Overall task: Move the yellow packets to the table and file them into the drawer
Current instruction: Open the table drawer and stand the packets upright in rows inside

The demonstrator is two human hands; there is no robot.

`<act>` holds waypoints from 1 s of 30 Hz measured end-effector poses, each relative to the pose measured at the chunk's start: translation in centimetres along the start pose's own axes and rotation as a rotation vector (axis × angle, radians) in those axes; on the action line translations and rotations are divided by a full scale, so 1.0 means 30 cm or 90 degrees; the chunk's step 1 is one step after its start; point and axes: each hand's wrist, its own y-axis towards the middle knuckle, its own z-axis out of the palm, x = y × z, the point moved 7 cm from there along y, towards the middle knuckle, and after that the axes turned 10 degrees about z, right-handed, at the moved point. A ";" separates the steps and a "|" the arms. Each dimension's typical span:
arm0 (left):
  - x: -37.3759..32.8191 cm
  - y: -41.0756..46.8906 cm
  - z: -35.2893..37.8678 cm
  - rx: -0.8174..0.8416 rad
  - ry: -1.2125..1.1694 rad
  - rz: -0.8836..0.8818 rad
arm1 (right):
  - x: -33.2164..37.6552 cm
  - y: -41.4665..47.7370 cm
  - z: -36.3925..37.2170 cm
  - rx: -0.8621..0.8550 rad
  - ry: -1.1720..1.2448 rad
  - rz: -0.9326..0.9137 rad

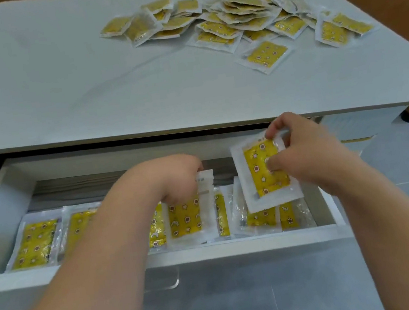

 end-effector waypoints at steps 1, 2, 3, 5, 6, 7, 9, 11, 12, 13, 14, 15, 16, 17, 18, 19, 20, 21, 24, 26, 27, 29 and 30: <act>0.005 0.015 0.017 0.011 -0.013 0.000 | -0.010 -0.001 0.040 0.055 -0.029 0.010; 0.012 0.029 0.027 0.012 -0.026 -0.001 | -0.016 0.001 0.078 0.098 -0.061 0.011; 0.018 0.042 0.030 0.006 -0.037 -0.002 | -0.015 0.003 0.112 0.128 -0.092 0.005; 0.031 0.068 0.036 -0.007 -0.056 0.000 | 0.006 0.014 0.156 0.155 -0.136 -0.024; 0.035 0.077 0.041 -0.010 -0.064 0.001 | 0.019 0.020 0.170 0.162 -0.146 -0.037; 0.040 0.084 0.044 -0.012 -0.070 0.001 | 0.029 0.024 0.182 0.167 -0.155 -0.044; 0.052 0.092 0.051 -0.014 -0.075 -0.006 | 0.038 0.036 0.202 0.178 -0.172 -0.043; 0.067 0.095 0.053 -0.020 -0.071 -0.020 | 0.031 0.047 0.218 0.193 -0.183 -0.026; 0.076 0.097 0.051 -0.028 -0.068 -0.027 | 0.025 0.050 0.224 0.199 -0.190 -0.018; 0.084 0.099 0.049 -0.037 -0.070 -0.032 | 0.020 0.053 0.229 0.203 -0.198 -0.012; 0.090 0.101 0.050 -0.041 -0.077 -0.034 | 0.017 0.057 0.230 0.204 -0.203 -0.010; 0.092 0.103 0.053 -0.039 -0.087 -0.033 | 0.017 0.060 0.230 0.204 -0.201 -0.011; 0.091 0.105 0.060 -0.033 -0.096 -0.030 | 0.019 0.063 0.230 0.204 -0.195 -0.012; 0.088 0.109 0.070 -0.025 -0.105 -0.025 | 0.021 0.064 0.230 0.207 -0.190 -0.013; 0.085 0.114 0.080 -0.017 -0.113 -0.020 | 0.024 0.065 0.233 0.212 -0.187 -0.015; 0.082 0.119 0.091 -0.011 -0.121 -0.019 | 0.026 0.064 0.238 0.219 -0.187 -0.017; 0.080 0.124 0.099 -0.008 -0.126 -0.020 | 0.028 0.061 0.246 0.227 -0.191 -0.019; 0.077 0.128 0.105 -0.008 -0.123 -0.021 | 0.029 0.058 0.257 0.237 -0.202 -0.022; 0.074 0.135 0.106 -0.023 -0.107 -0.033 | 0.030 0.052 0.296 0.257 -0.253 -0.038; 0.080 0.136 0.097 -0.046 -0.110 -0.045 | 0.026 0.055 0.313 0.258 -0.272 -0.042; 0.086 0.136 0.093 -0.057 -0.109 -0.052 | 0.022 0.058 0.320 0.257 -0.277 -0.043; 0.096 0.138 0.089 -0.069 -0.107 -0.059 | 0.016 0.063 0.331 0.251 -0.294 -0.049; 0.100 0.139 0.090 -0.071 -0.102 -0.059 | 0.012 0.068 0.339 0.247 -0.308 -0.052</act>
